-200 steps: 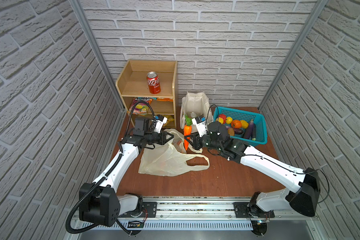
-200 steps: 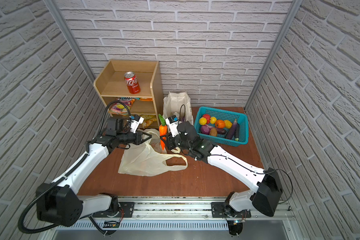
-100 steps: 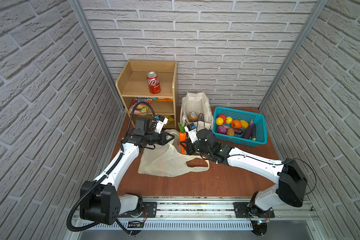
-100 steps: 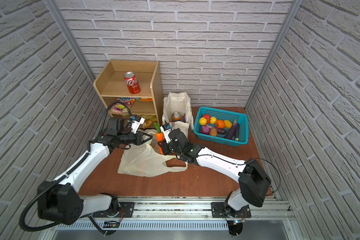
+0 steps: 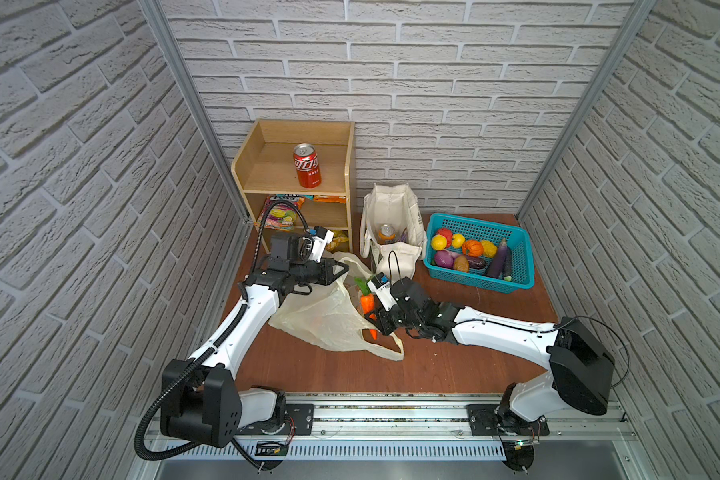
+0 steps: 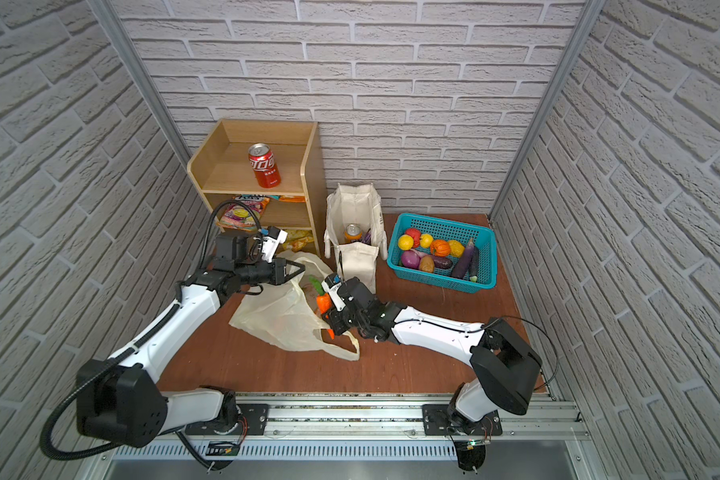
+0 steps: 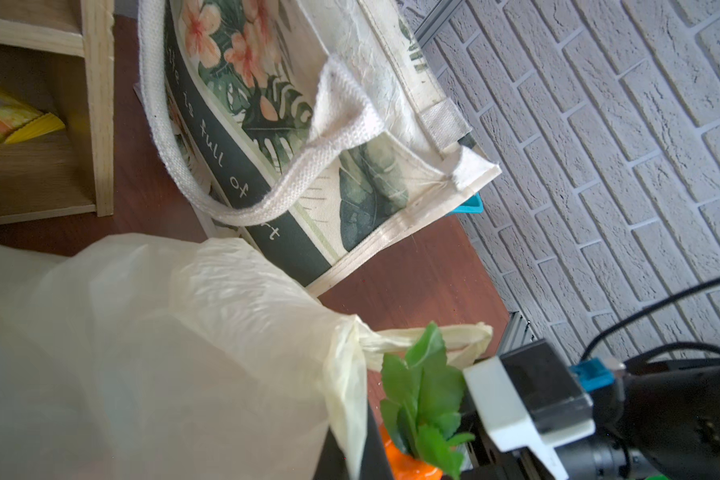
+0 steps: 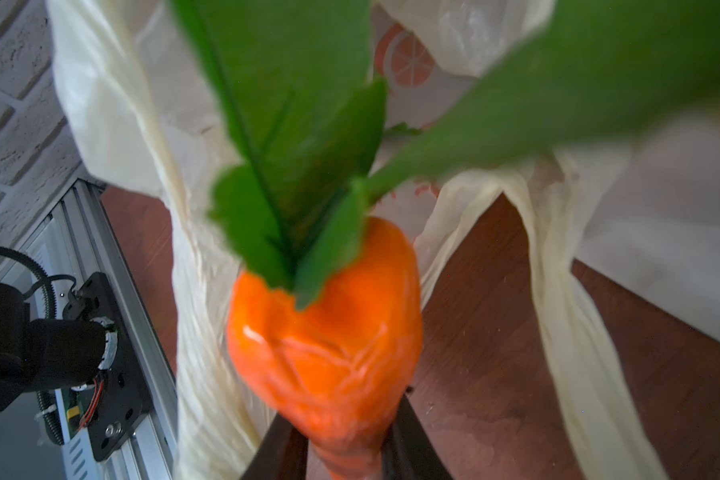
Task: Place the mixed food into the grocery bags and tie them
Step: 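Carry the carrot to the plastic bag opening with the right gripper, then lower the carrot into the bag held by the left gripper and release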
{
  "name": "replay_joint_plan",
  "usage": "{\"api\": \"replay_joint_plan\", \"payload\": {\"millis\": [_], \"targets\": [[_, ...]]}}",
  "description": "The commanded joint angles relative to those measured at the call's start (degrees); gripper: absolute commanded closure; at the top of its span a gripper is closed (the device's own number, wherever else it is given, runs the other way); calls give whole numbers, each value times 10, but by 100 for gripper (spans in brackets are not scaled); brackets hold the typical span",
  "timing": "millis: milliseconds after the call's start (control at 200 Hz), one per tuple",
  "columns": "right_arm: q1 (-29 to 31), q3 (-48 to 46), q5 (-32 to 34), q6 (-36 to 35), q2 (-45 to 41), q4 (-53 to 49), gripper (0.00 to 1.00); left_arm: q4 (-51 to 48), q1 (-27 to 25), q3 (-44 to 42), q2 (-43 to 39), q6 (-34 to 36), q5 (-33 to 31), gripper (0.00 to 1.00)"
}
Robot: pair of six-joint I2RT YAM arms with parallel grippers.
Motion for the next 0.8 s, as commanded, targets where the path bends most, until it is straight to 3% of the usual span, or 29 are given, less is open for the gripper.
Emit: {"api": "replay_joint_plan", "payload": {"millis": [0,505,795], "targets": [[4,8,-31,-3,-1,-9,84,32,2,0,-4,-6,-5,100],[-10,205,-67,24,120,-120,80,33,-17,-2,4,-15,23,100],[-51,208,-75,153,143,-5,81,38,-32,-2,4,-18,24,100]]}}
